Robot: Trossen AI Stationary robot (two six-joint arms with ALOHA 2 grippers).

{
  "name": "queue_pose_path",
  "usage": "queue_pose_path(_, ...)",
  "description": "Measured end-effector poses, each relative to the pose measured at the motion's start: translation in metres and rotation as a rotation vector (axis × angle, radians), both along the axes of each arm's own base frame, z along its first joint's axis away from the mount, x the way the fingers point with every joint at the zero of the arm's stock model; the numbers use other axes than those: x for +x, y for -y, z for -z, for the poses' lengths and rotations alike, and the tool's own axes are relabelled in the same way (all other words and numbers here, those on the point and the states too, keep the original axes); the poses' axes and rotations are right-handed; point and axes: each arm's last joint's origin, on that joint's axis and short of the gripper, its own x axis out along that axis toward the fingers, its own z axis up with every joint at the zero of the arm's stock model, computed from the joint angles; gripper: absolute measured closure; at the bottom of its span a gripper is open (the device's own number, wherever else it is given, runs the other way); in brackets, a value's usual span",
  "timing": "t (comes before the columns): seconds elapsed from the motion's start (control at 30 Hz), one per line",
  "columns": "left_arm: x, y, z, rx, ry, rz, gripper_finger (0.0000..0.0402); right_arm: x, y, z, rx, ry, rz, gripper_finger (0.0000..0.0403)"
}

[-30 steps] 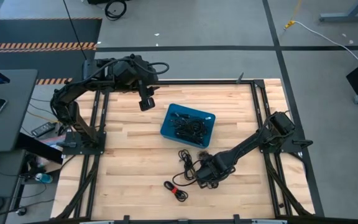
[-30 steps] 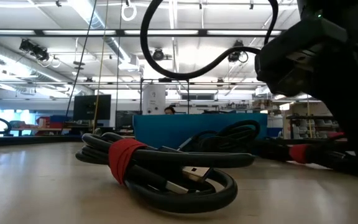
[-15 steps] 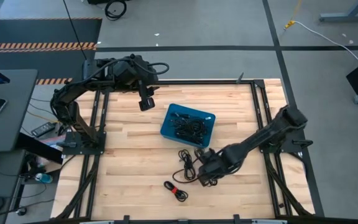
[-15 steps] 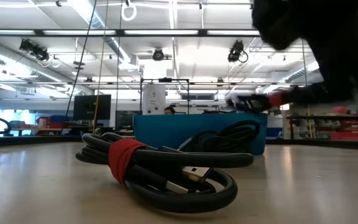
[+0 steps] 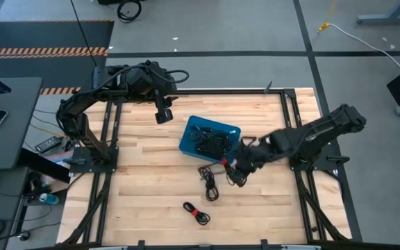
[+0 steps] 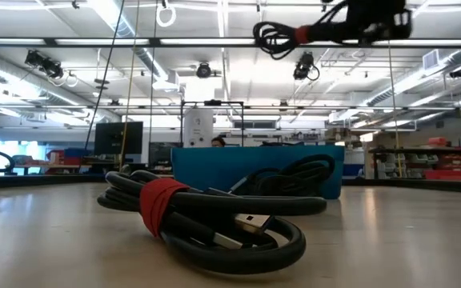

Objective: Pick and place USB-C Cables
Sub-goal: Put the black charger cable into the blue bin

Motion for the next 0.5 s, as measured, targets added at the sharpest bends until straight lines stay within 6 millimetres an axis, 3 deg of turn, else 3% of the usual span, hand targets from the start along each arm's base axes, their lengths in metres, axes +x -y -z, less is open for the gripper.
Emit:
queue_pose_path(0.23, 0.0, 0.0, 0.0, -0.005, 0.004, -0.005, 0.0251, 0.003, 0.055, 0.004, -0.035, -0.058, -0.222, 0.0394)
queue_pose_path(0.5, 0.0, 0.0, 0.0, -0.022, 0.016, -0.023, 0.0251, 0.009, 0.116, 0.011, -0.112, -0.015, -0.341, 0.0394)
